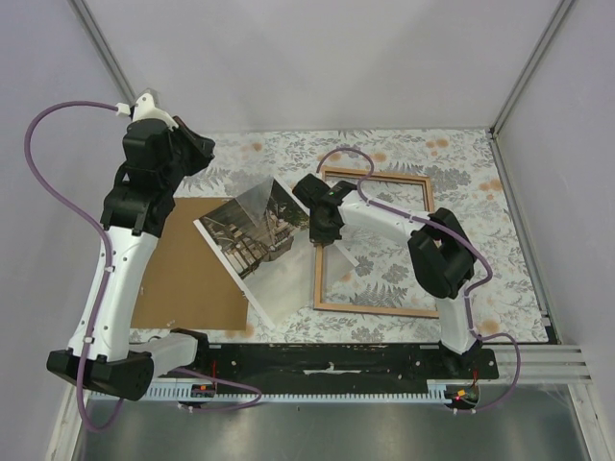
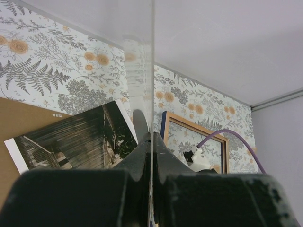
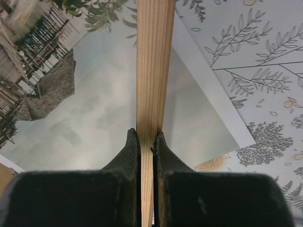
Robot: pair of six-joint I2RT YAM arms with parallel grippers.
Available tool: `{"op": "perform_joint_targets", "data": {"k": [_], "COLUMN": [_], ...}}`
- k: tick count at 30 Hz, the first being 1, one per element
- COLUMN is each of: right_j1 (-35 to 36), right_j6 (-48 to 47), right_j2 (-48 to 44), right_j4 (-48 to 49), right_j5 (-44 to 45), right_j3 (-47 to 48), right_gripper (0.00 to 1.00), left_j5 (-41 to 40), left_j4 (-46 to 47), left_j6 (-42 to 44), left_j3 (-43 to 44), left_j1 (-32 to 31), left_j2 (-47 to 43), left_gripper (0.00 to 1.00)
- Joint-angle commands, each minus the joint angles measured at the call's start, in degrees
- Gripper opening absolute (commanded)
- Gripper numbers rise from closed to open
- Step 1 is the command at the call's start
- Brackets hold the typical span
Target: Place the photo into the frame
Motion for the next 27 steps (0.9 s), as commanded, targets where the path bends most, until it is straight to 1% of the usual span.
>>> {"op": "perform_joint_targets", "data": {"k": [1, 9, 23, 27], "right_j1": [2.2, 4.4, 4.3, 4.4], "right_j6": [5.4, 3.9, 1.2, 0.8], "right_j2": [2.2, 4.1, 4.4, 4.8], "right_j4": [3.7, 4.2, 4.9, 4.9], "right_j5": [-3.7, -3.4, -3.1, -3.0], "right_j3": [4.3, 6.2, 6.0, 6.1], "right_gripper": [0.00, 0.00, 0.00, 0.07], "left_j5": [-2.0, -2.0, -1.5, -1.4], "left_j4": [2.3, 2.4, 2.4, 2.4], "left_j6": [3.0, 3.3, 3.5, 3.5], "left_j3": [3.1, 4.1, 4.1, 4.0], "left_j1": [0.3, 0.3, 0.3, 0.3], "left_j2": [0.2, 1.0, 1.2, 1.2], "left_gripper": [0.02, 0.02, 0.02, 0.02]}}
